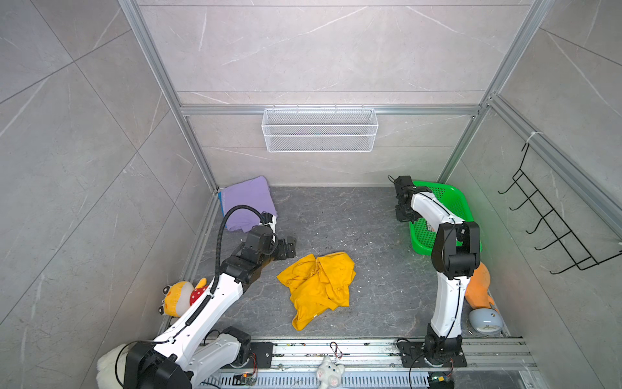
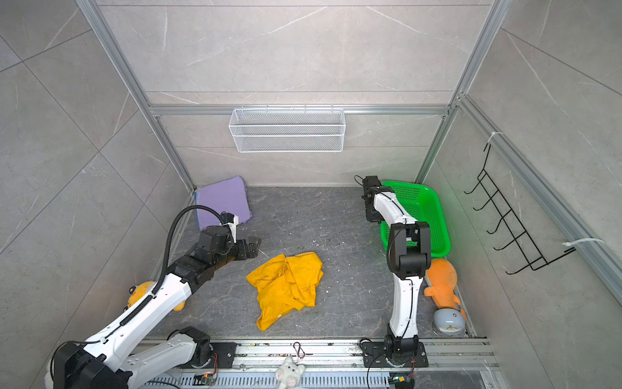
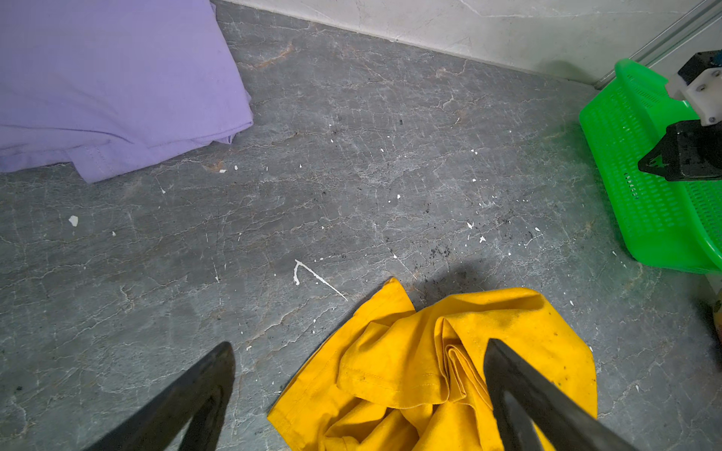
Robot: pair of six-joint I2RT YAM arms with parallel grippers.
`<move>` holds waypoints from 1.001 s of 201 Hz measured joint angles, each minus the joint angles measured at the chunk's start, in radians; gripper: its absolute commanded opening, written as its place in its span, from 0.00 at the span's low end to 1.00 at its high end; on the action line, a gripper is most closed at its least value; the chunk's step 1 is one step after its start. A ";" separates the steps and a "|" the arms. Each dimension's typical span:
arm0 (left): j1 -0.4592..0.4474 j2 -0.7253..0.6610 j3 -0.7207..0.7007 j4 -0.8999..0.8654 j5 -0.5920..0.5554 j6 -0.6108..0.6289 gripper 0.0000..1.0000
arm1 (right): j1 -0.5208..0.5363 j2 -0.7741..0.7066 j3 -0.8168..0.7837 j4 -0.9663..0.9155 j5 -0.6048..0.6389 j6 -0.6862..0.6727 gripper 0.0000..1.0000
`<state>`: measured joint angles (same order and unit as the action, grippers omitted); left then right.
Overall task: Fold and stack t-shirts
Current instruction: Pick up the basket from the top-right of the table, then place the basket at the top-right of the table.
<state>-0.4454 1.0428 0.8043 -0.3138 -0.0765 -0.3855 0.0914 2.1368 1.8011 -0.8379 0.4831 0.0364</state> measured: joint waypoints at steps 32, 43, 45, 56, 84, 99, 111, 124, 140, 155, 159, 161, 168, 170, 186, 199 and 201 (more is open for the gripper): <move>0.000 0.009 0.008 0.000 0.000 0.005 1.00 | 0.070 0.001 0.021 -0.001 0.060 -0.041 0.00; 0.000 0.011 0.014 0.000 0.000 0.005 1.00 | 0.101 0.001 0.033 0.001 0.081 -0.057 0.00; 0.000 0.011 0.015 0.000 0.000 0.006 1.00 | 0.105 0.001 0.035 0.001 0.084 -0.059 0.00; 0.000 0.013 0.019 0.000 0.000 0.007 1.00 | 0.137 0.004 0.049 0.003 0.111 -0.068 0.00; 0.000 0.021 0.038 -0.001 0.000 0.012 1.00 | 0.180 0.031 0.101 0.016 0.175 -0.101 0.00; 0.000 0.028 0.052 -0.001 0.000 0.014 1.00 | 0.184 0.050 0.134 0.027 0.204 -0.128 0.00; 0.000 0.031 0.061 -0.002 0.000 0.016 1.00 | 0.180 0.084 0.191 0.023 0.228 -0.155 0.00; 0.000 0.035 0.071 -0.001 0.000 0.019 1.00 | 0.169 0.137 0.287 0.016 0.244 -0.180 0.00; 0.000 0.041 0.080 -0.004 0.000 0.021 1.00 | 0.146 0.220 0.432 0.001 0.244 -0.199 0.00; 0.000 0.043 0.087 -0.007 0.000 0.022 1.00 | 0.117 0.312 0.595 -0.063 0.235 -0.196 0.00; 0.000 0.043 0.088 -0.009 0.000 0.023 1.00 | 0.107 0.339 0.644 -0.085 0.235 -0.195 0.00; 0.000 0.043 0.089 -0.009 0.000 0.023 1.00 | 0.101 0.354 0.671 -0.099 0.235 -0.193 0.00; 0.000 0.043 0.093 -0.014 0.000 0.023 1.00 | 0.083 0.400 0.748 -0.137 0.233 -0.193 0.00; 0.000 0.043 0.094 -0.016 0.000 0.023 1.00 | 0.078 0.413 0.771 -0.149 0.233 -0.193 0.00; 0.000 0.043 0.103 -0.024 -0.002 0.024 1.00 | 0.035 0.484 0.873 -0.205 0.230 -0.191 0.00; 0.000 0.043 0.108 -0.031 -0.003 0.024 1.00 | 0.006 0.509 0.886 -0.228 0.203 -0.201 0.02; 0.000 0.043 0.109 -0.032 -0.003 0.024 1.00 | 0.004 0.513 0.886 -0.230 0.198 -0.206 0.03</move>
<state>-0.4454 1.0859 0.9138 -0.3462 -0.0792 -0.3614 0.0952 2.6499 2.6873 -1.0679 0.6815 -0.1699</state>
